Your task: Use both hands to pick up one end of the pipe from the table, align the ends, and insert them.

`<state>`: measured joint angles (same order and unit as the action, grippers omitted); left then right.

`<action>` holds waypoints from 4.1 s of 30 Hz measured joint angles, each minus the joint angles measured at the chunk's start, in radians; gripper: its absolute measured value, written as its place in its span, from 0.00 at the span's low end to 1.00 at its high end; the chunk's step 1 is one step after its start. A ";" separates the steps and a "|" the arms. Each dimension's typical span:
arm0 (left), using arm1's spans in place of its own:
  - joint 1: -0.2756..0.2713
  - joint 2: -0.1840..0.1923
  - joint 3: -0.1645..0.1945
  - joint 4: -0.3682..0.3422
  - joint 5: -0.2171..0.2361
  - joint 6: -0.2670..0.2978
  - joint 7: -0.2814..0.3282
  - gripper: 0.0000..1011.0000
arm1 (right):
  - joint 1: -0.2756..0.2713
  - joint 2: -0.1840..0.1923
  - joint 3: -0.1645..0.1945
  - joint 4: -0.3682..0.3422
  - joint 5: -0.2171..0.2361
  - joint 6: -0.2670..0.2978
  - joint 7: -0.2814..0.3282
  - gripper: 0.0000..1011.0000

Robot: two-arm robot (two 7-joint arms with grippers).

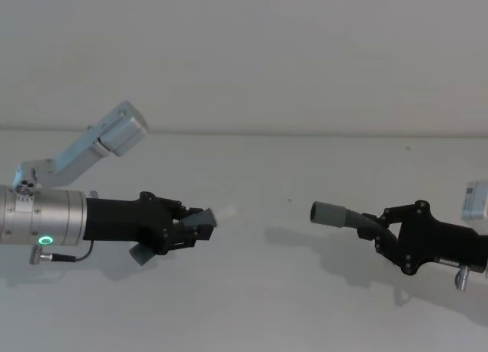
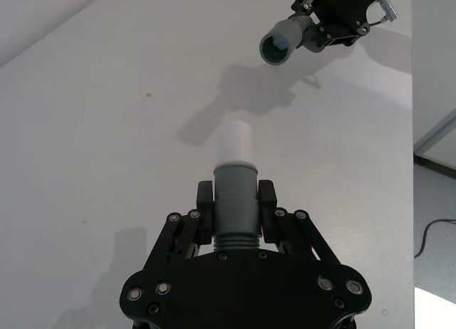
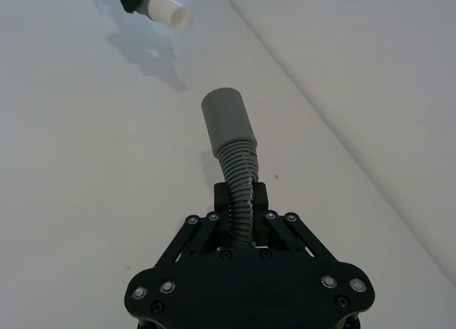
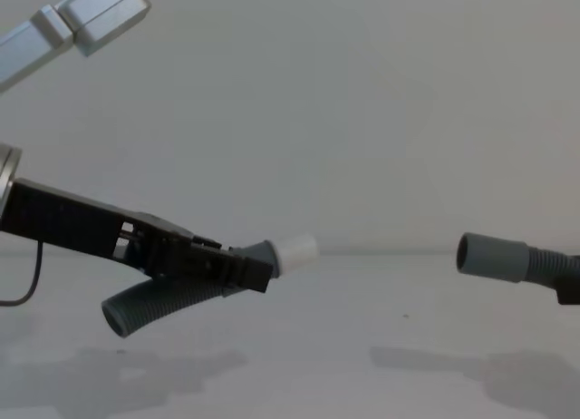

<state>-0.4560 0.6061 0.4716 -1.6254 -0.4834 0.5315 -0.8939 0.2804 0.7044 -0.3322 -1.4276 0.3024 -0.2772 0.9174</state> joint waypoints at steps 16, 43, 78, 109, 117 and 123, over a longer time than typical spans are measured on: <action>-0.051 -0.014 0.042 0.041 -0.004 0.000 -0.033 0.35 | -0.030 0.009 -0.007 -0.055 -0.004 -0.005 -0.042 0.15; -0.163 -0.043 0.128 0.135 0.006 0.003 -0.106 0.35 | -0.017 0.003 -0.047 -0.065 -0.021 -0.006 -0.068 0.15; -0.261 -0.085 0.208 0.235 0.007 -0.021 -0.166 0.35 | 0.023 -0.006 -0.100 -0.058 -0.046 0.001 -0.084 0.15; -0.291 -0.092 0.245 0.260 -0.016 -0.021 -0.179 0.35 | 0.050 -0.001 -0.130 -0.044 -0.038 0.011 -0.095 0.14; -0.297 -0.093 0.252 0.264 -0.022 -0.017 -0.179 0.35 | 0.053 0.003 -0.134 -0.041 -0.029 0.008 -0.095 0.14; -0.304 -0.099 0.258 0.272 -0.025 -0.017 -0.178 0.35 | 0.054 0.006 -0.138 -0.039 -0.021 0.004 -0.095 0.14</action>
<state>-0.7598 0.5076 0.7298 -1.3530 -0.5089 0.5149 -1.0723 0.3346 0.7100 -0.4698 -1.4665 0.2811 -0.2735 0.8226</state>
